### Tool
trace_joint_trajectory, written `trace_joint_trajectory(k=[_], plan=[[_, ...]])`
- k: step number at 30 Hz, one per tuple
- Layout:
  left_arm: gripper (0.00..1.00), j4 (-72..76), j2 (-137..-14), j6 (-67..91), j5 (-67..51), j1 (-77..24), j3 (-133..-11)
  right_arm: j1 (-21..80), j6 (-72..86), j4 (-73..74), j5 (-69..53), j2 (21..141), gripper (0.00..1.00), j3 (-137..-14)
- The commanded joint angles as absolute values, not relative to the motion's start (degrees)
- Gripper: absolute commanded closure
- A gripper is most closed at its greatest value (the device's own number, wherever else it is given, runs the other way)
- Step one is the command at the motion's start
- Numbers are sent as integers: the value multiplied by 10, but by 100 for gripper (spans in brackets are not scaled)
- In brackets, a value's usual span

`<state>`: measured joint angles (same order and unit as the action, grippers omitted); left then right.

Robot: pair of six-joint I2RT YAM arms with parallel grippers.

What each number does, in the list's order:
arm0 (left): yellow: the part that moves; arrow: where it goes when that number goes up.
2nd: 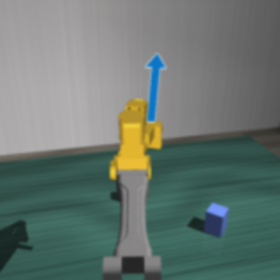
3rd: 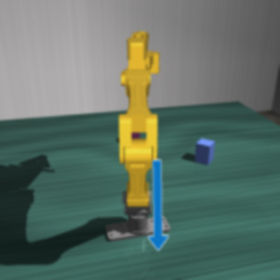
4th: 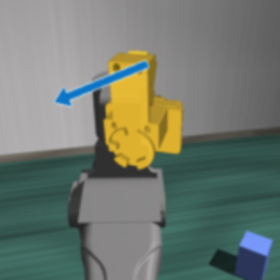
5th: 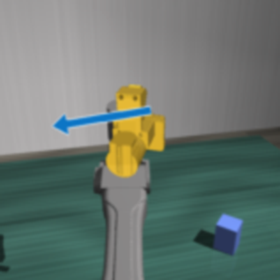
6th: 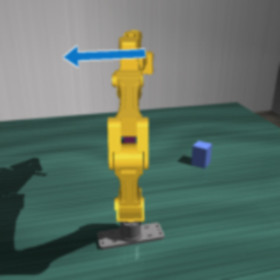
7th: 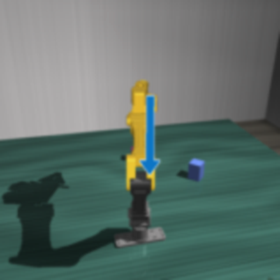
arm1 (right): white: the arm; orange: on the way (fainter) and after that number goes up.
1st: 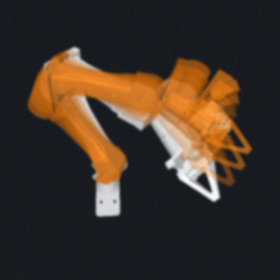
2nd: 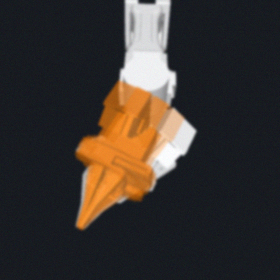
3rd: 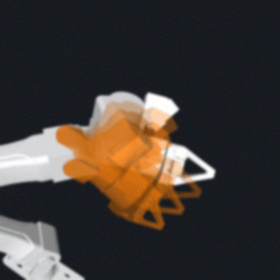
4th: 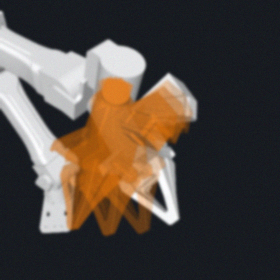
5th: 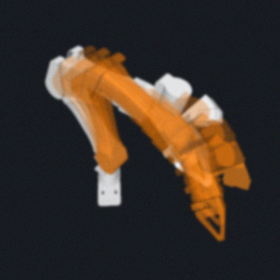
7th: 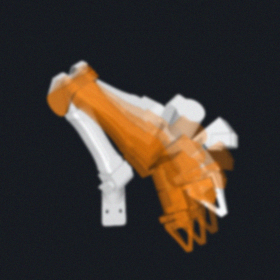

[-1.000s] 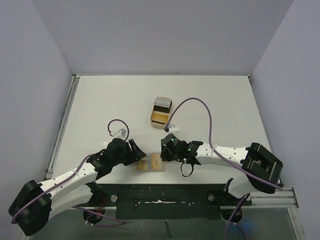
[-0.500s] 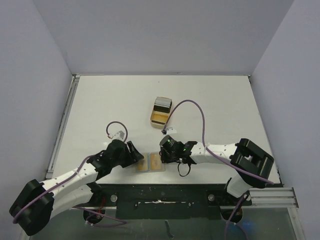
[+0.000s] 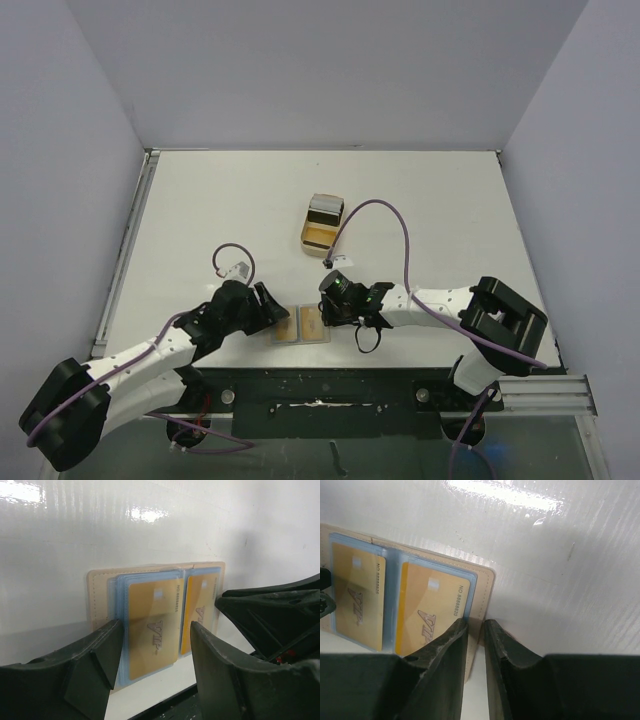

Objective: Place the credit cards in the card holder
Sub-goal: Turn over the card slot in the card holder.

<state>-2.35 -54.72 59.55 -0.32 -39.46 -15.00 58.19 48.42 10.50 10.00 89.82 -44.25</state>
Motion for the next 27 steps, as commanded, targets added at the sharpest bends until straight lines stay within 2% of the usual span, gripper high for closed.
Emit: trace_joint_trajectory(k=[1,16,27], plan=[[45,48,-547,608,-40,-392,-140,589,487,80,96,911,78,-442],[46,69,-502,636,-74,-393,-159,592,489,74,95,911,79,-438],[48,162,-547,653,-116,-400,-151,591,478,93,130,873,73,-440]])
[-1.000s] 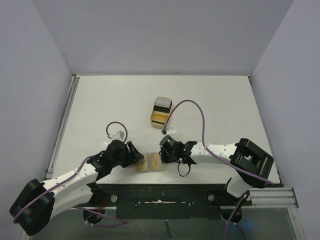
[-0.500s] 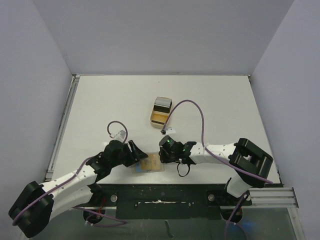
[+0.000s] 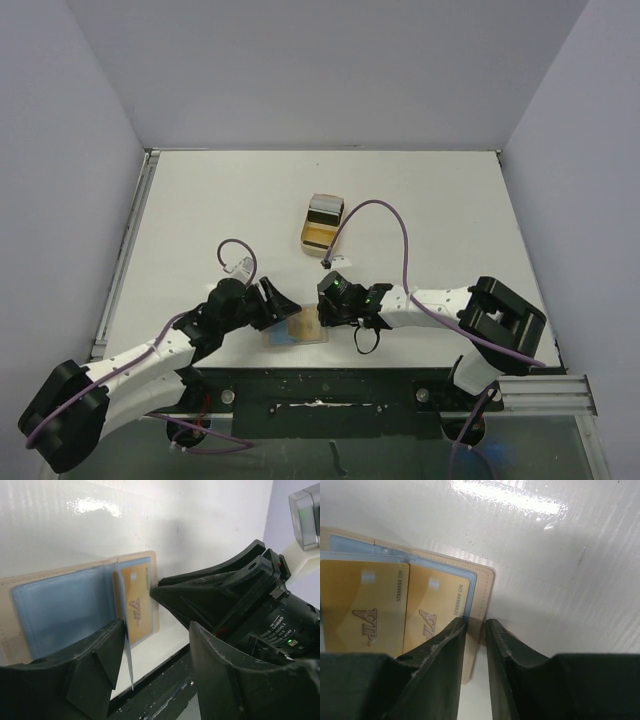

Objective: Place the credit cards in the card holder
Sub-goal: Turn over the card slot in the card holder.

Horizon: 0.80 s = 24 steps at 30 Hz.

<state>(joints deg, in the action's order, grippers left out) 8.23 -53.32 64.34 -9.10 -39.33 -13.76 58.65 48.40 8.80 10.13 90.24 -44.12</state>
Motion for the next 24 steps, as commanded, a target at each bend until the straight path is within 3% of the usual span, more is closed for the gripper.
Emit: trace_joint_trajectory(k=[1,24], plan=[[48,167,-550,652,-117,-402,-152,591,477,92,132,870,73,-440],[48,213,-600,644,-118,-415,-163,541,425,141,220,734,64,-432]])
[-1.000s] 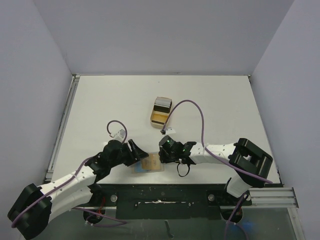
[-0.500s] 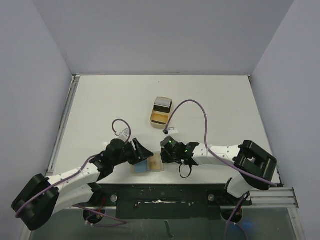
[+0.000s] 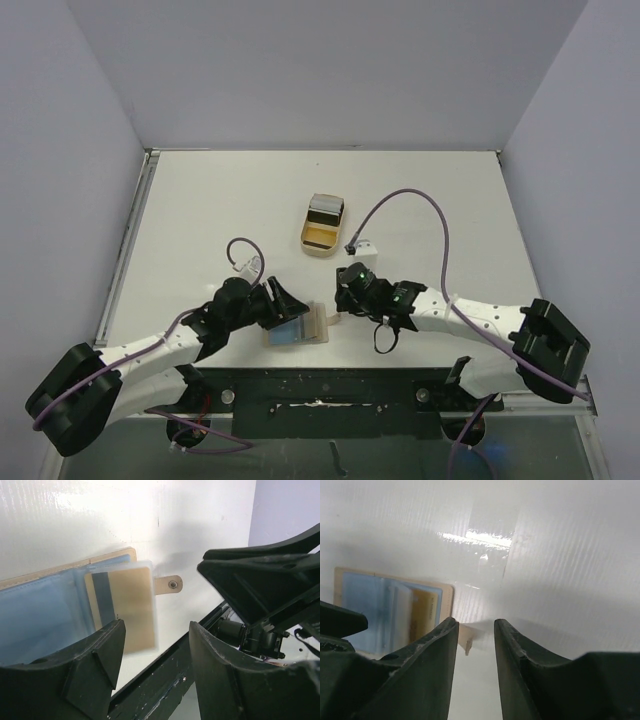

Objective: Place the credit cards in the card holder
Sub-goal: Turn over the card slot in the card holder.

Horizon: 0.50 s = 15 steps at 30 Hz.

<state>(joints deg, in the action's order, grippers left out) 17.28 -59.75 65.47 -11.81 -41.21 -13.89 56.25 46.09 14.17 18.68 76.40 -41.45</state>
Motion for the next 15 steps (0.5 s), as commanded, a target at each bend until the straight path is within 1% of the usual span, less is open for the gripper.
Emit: trace_joint_trajectory(k=[1,5,8,13,15], plan=[[48,220,-606,643,-121,-415,-163,534,418,140,217,728,63,-434],[48,229,-629,638,-131,-415,-171,499,379,134,197,714,61,-448],[47,209,-626,627,-122,-415,-179,476,331,125,181,714,60,-465],[43,88,-581,597,-66,-413,-208,443,241,95,160,743,58,-508],[39,26,-563,583,-37,-412,-226,434,193,71,158,766,57,-525]])
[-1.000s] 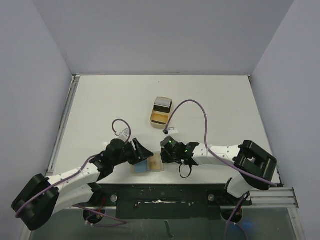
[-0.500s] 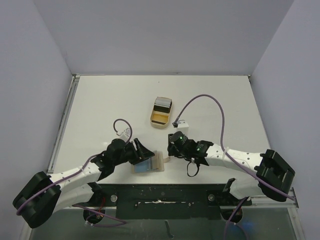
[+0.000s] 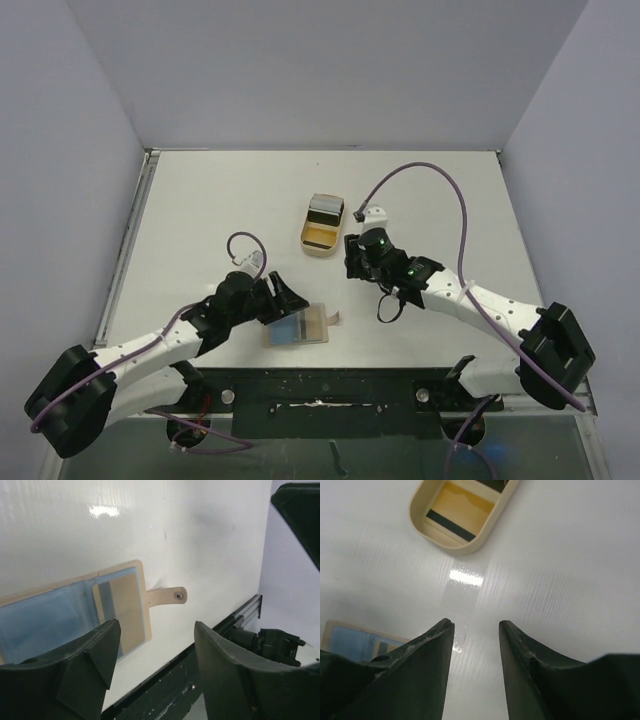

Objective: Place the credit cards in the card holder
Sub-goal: Turn over the card slot in the card holder, then pick up the credit card from the storage box.

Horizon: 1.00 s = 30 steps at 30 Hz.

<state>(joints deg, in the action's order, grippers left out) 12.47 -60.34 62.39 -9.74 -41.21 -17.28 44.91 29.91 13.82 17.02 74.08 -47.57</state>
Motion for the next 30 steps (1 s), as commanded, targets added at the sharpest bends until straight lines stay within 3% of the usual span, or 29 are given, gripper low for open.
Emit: trace_joint_trajectory(k=[1,9,30], plan=[[36,-3,-555,575,-25,-410,-236,428,171,58,157,777,57,-534],[29,-168,-506,542,24,-399,-283,402,32,34,121,888,54,-666],[28,-338,-337,504,-26,-395,-368,384,-204,62,126,1156,46,-921]])
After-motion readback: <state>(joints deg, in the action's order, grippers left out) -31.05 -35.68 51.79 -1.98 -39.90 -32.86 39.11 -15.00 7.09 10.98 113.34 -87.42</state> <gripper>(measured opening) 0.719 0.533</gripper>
